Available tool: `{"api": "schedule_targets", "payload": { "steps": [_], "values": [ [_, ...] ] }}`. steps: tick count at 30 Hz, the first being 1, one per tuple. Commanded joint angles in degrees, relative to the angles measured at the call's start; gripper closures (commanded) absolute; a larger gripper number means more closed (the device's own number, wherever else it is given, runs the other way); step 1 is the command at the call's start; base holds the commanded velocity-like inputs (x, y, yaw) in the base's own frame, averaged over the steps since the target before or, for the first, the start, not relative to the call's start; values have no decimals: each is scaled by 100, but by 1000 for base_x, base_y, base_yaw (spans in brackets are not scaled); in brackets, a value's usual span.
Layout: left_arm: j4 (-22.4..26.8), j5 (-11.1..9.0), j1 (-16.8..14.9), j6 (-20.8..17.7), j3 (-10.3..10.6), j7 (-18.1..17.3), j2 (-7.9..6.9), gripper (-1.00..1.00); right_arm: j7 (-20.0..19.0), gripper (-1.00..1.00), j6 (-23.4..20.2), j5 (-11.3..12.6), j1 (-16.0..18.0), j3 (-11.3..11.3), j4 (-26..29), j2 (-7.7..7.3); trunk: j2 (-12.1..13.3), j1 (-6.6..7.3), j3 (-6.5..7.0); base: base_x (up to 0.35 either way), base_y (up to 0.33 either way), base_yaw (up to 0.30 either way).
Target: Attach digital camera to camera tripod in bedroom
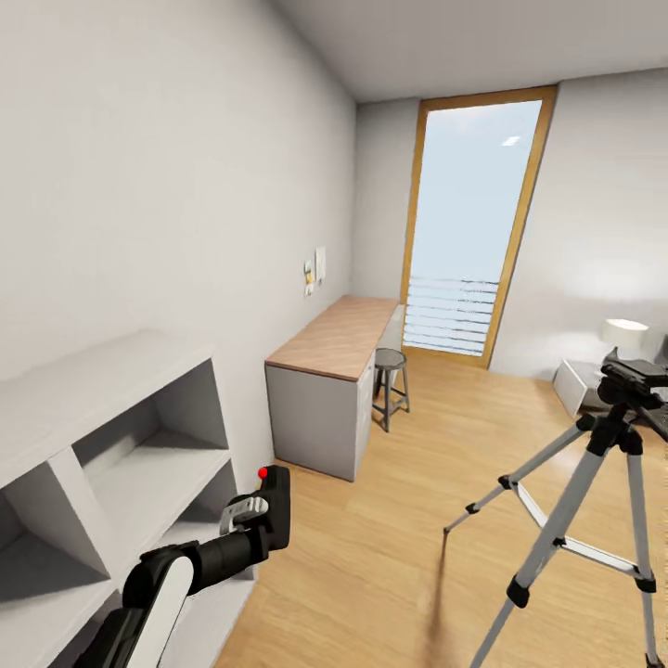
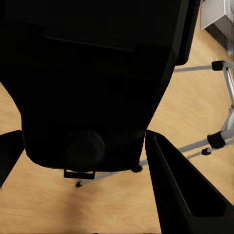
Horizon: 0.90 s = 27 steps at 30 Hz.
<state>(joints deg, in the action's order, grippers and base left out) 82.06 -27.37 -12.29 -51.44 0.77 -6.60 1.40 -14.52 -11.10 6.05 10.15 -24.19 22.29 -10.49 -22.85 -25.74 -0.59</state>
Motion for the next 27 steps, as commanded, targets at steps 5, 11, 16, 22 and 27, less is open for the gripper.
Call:
{"api": "schedule_targets", "payload": {
  "steps": [5,11,16,22,27],
  "values": [
    [3,39,-2,-24,-7,-54,6,100,0,-100,-40,58,4,-28,-3,-6,-7,-4,11,151,262,-272],
    [3,46,-2,-17,-1,-52,2,100,-19,-100,-41,61,4,-18,-13,-6,-7,-4,32,212,231,-272],
    [3,47,-2,-15,2,-52,1,100,-24,-100,-41,66,4,-16,-14,-6,-7,-4,50,248,204,-272],
    [3,47,-2,-15,2,-52,1,100,-25,-100,-41,71,3,-16,-14,-6,-7,-4,71,255,197,-272],
    [3,47,-2,-15,3,-52,1,100,-25,-100,-41,72,0,-16,-14,-6,-7,-4,88,257,195,-272]
  ]
}}
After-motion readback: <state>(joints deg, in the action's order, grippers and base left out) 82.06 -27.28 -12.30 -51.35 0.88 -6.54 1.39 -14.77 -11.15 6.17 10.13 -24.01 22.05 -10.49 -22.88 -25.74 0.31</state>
